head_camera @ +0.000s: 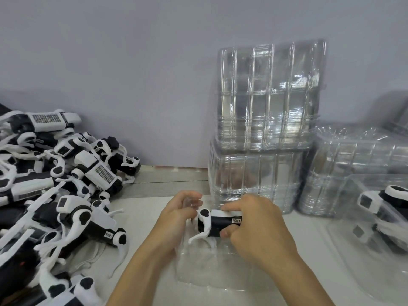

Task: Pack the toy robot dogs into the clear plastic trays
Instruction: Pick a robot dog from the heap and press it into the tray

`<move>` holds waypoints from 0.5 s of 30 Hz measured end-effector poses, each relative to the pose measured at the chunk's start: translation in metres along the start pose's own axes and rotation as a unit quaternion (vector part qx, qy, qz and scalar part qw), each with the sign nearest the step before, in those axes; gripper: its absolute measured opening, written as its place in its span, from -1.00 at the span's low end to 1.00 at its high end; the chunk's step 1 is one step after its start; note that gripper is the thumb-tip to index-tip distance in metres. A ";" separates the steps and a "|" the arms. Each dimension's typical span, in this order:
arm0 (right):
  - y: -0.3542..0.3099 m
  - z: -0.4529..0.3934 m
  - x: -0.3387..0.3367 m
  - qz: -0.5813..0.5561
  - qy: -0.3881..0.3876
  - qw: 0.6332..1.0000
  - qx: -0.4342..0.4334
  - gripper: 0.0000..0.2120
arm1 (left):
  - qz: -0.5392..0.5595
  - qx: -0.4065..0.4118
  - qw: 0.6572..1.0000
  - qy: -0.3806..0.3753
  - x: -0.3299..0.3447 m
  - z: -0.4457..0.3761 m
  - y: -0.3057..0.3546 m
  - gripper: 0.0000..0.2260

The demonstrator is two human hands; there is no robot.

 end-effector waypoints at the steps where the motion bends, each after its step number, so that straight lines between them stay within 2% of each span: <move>1: 0.000 0.000 0.000 0.001 -0.003 1.000 0.000 -0.73 | 0.004 -0.004 1.000 -0.003 0.001 0.000 0.000 -0.60; 4: -0.002 0.000 0.000 0.001 -0.006 1.000 -0.001 -0.77 | 0.011 -0.025 0.999 -0.016 0.004 0.001 -0.002 -0.69; 15: 0.001 0.000 0.001 -0.015 0.004 1.000 0.002 -0.77 | -0.022 -0.050 0.998 0.013 0.001 0.001 -0.002 -0.62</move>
Point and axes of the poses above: each hand's wrist, its own z-axis away from the middle knuckle, its own x-axis out of the palm, y = z × x, the point moved 10 cm from there along -z, towards the middle knuckle, and after that the axes turned 7 degrees about y, right-handed, at the moved point
